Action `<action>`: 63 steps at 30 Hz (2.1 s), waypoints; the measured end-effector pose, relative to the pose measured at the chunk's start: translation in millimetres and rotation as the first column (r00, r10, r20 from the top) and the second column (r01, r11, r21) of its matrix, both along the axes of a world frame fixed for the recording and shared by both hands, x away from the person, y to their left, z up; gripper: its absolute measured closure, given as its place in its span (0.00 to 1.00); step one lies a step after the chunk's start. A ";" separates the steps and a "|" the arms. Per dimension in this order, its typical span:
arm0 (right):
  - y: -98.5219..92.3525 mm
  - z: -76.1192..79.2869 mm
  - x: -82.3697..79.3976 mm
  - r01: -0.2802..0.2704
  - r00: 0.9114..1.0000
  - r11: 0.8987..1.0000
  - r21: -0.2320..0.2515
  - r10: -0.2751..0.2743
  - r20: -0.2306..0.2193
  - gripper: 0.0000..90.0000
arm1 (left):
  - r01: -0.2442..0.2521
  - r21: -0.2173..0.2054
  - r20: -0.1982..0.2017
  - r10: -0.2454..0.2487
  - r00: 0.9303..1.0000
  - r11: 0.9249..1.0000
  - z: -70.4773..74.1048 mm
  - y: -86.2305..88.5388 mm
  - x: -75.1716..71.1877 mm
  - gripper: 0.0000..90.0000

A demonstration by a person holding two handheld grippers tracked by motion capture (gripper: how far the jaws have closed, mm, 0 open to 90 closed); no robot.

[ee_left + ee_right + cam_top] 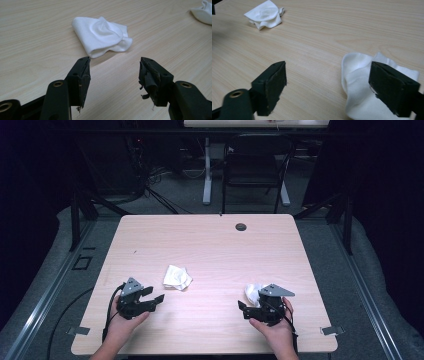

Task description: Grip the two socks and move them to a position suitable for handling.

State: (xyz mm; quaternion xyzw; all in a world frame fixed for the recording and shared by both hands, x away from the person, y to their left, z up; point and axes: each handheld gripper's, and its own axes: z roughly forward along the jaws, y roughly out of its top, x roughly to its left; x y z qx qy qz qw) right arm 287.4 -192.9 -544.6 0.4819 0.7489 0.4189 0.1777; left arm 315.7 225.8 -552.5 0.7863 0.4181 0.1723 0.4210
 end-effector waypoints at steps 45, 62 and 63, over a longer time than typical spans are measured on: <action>5.6 -17.5 7.9 0.025 0.999 0.998 -0.057 -0.027 -0.023 0.66 | -0.060 0.035 0.028 0.059 0.998 0.998 -3.1 -25.4 35.9 0.68; 4.2 -19.0 9.5 0.019 0.999 0.999 -0.033 -0.020 -0.033 0.67 | -0.074 0.078 0.012 0.073 0.997 0.994 -5.6 -48.7 67.2 0.81; 4.1 -19.0 9.6 0.019 0.999 0.999 -0.032 -0.020 -0.033 0.67 | -0.076 0.087 0.016 0.075 0.997 0.993 -6.1 -49.7 68.5 0.83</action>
